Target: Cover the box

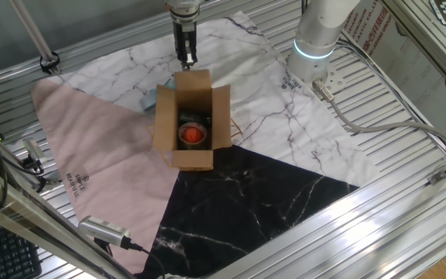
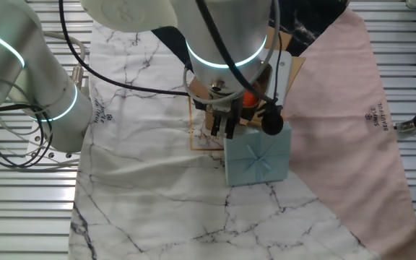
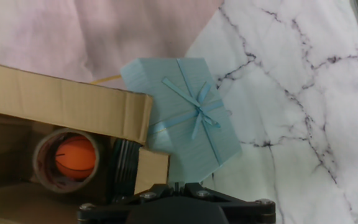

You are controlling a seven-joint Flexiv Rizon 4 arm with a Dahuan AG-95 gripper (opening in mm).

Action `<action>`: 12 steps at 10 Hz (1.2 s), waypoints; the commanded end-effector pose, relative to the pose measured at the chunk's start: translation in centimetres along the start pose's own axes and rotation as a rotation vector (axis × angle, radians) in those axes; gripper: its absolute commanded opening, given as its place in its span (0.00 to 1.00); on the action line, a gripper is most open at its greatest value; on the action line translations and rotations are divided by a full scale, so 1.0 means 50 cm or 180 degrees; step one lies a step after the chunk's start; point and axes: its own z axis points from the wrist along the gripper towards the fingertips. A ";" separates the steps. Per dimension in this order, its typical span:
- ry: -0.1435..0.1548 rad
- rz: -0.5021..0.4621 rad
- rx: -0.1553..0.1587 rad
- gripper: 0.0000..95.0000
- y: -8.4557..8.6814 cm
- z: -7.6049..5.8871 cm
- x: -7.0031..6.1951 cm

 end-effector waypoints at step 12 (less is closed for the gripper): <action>-0.0013 0.0070 -0.0013 0.00 0.061 0.001 -0.008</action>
